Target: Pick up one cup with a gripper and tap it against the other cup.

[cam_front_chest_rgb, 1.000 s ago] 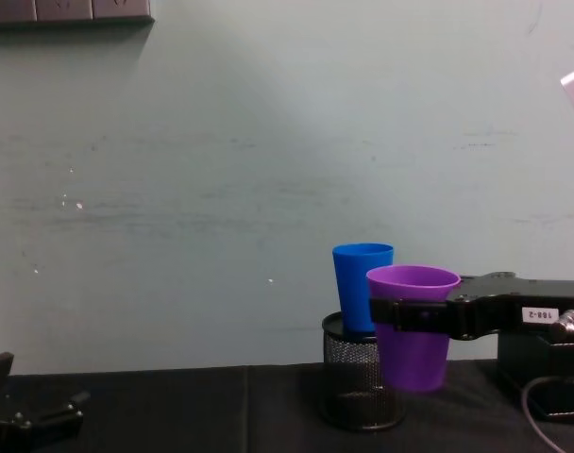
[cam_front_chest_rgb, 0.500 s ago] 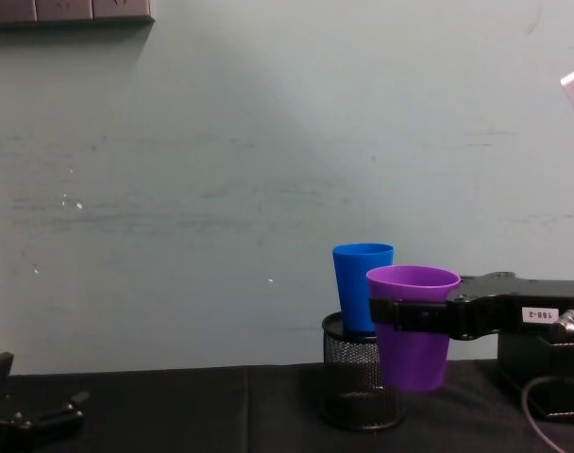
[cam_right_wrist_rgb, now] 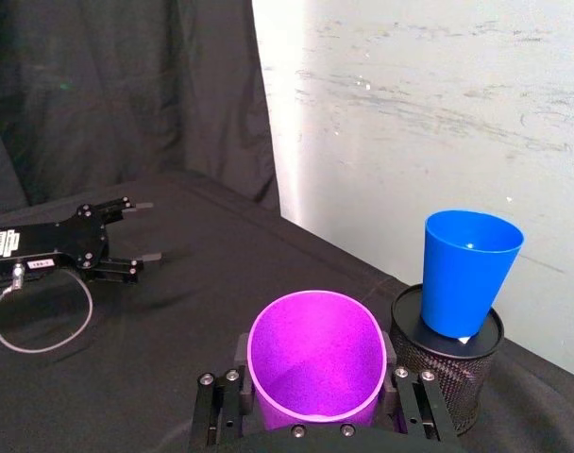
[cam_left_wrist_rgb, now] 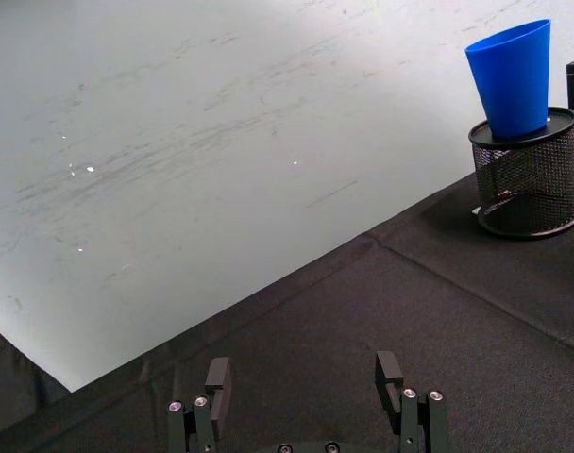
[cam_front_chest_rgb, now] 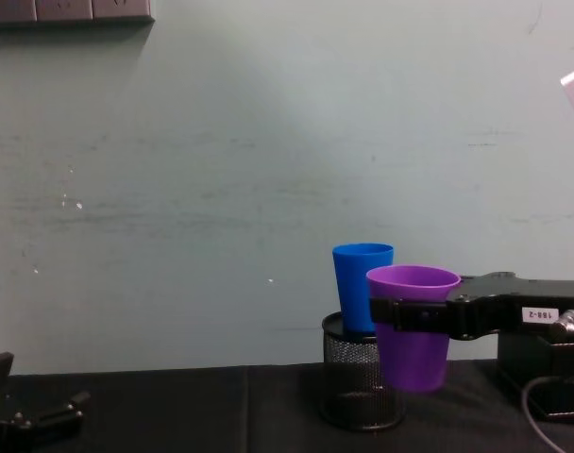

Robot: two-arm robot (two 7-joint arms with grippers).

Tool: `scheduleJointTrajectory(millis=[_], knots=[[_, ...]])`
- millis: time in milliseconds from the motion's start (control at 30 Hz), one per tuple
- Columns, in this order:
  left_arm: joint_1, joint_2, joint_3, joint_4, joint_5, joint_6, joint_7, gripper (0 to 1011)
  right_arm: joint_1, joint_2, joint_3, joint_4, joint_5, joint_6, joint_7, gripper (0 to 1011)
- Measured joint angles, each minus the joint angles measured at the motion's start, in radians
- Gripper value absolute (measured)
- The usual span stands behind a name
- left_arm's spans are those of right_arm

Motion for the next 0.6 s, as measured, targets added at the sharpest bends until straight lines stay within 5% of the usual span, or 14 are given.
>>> scheduleJointTrajectory(millis=[600], knots=[[0.0, 0.0, 0.0, 0.0, 0.0, 0.0, 0.0, 1000, 0.0, 0.0, 0.0, 0.0, 0.0, 0.0, 0.0, 724]])
